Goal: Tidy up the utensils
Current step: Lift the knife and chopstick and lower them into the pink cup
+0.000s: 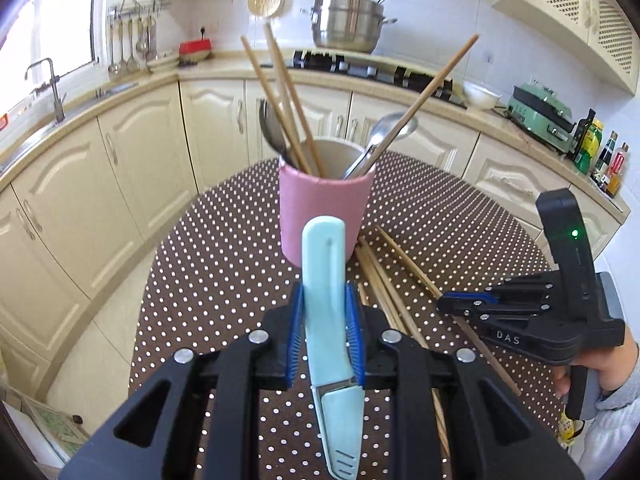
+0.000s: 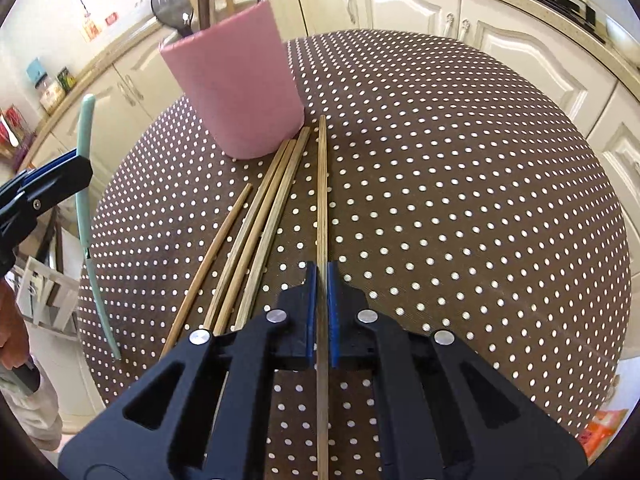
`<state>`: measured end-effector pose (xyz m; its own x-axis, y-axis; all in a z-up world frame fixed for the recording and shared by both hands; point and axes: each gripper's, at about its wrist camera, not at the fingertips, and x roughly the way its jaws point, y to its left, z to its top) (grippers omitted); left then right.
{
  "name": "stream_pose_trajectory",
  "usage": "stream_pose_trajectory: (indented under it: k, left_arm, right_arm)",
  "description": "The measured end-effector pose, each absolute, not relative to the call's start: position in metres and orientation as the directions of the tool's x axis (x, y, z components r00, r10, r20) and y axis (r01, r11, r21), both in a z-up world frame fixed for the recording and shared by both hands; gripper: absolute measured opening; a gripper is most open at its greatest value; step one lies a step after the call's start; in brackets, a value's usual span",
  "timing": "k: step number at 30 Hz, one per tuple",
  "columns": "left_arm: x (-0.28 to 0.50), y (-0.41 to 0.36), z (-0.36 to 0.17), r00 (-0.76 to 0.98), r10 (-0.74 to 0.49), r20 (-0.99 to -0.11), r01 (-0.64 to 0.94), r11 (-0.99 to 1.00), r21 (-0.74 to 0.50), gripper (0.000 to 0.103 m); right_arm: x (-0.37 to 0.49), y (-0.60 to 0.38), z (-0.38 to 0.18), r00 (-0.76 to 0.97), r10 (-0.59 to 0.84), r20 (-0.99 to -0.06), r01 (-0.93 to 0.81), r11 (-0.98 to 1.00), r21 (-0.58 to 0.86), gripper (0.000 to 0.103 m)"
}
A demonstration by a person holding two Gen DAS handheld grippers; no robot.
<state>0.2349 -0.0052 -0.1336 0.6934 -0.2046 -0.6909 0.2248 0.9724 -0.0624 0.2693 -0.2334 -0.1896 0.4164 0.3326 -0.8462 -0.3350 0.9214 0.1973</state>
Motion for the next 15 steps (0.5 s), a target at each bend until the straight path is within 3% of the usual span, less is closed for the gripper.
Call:
stream_pose_trajectory:
  k: [15]
  left_arm:
    - [0.208, -0.013, -0.106, 0.756, -0.246, -0.607, 0.264, 0.963, -0.062, 0.02]
  right_arm:
    - [0.224, -0.275, -0.16, 0.588, 0.455, -0.669, -0.298, 0.891, 0.344, 0.006]
